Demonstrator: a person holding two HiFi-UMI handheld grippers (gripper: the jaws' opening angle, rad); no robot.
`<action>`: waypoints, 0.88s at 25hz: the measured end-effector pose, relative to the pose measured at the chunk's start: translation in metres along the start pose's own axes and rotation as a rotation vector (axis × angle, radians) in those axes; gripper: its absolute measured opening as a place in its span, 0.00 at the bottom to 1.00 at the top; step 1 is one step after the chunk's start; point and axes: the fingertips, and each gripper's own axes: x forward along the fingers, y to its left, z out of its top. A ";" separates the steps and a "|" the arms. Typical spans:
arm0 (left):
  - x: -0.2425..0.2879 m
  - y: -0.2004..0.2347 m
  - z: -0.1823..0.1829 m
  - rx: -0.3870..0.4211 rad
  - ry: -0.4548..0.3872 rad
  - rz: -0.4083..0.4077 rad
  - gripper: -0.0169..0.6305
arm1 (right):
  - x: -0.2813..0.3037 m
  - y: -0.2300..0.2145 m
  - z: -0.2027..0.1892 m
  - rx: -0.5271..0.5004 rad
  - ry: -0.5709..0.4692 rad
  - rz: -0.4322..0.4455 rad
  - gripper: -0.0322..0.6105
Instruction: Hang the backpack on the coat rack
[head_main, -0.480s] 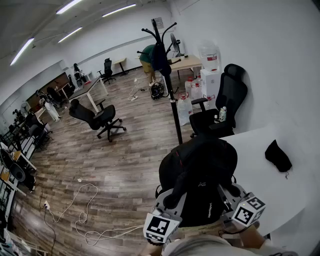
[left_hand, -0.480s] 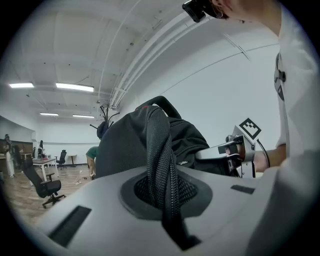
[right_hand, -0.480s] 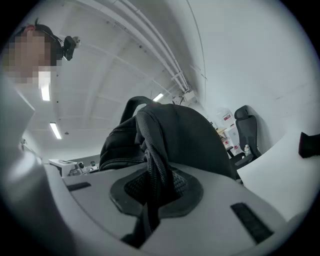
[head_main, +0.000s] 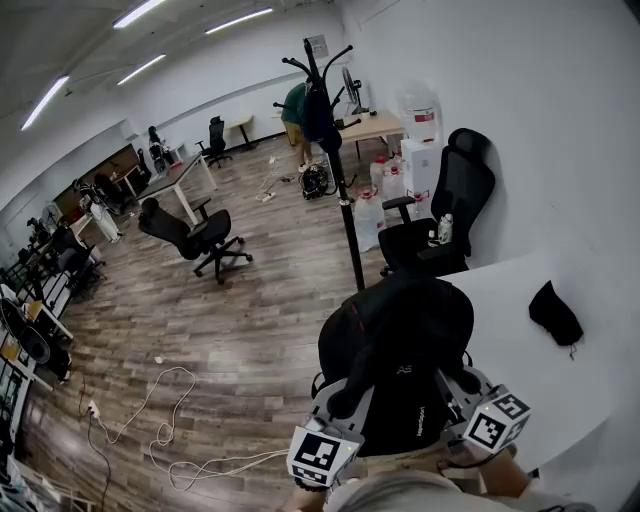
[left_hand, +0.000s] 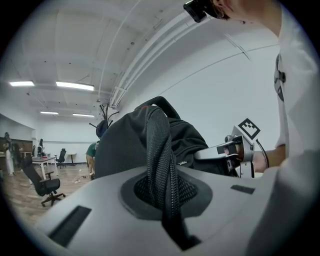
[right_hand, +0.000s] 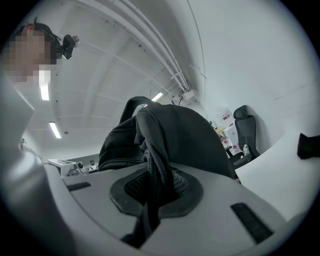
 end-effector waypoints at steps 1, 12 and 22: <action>0.001 -0.001 -0.001 0.004 -0.001 -0.002 0.06 | -0.001 -0.001 0.000 0.003 0.000 0.000 0.10; 0.012 -0.019 0.008 -0.012 0.000 0.028 0.06 | -0.015 -0.014 0.011 0.015 0.011 0.032 0.10; 0.014 -0.024 0.000 -0.023 -0.018 0.056 0.06 | -0.021 -0.016 0.016 -0.014 0.028 0.048 0.10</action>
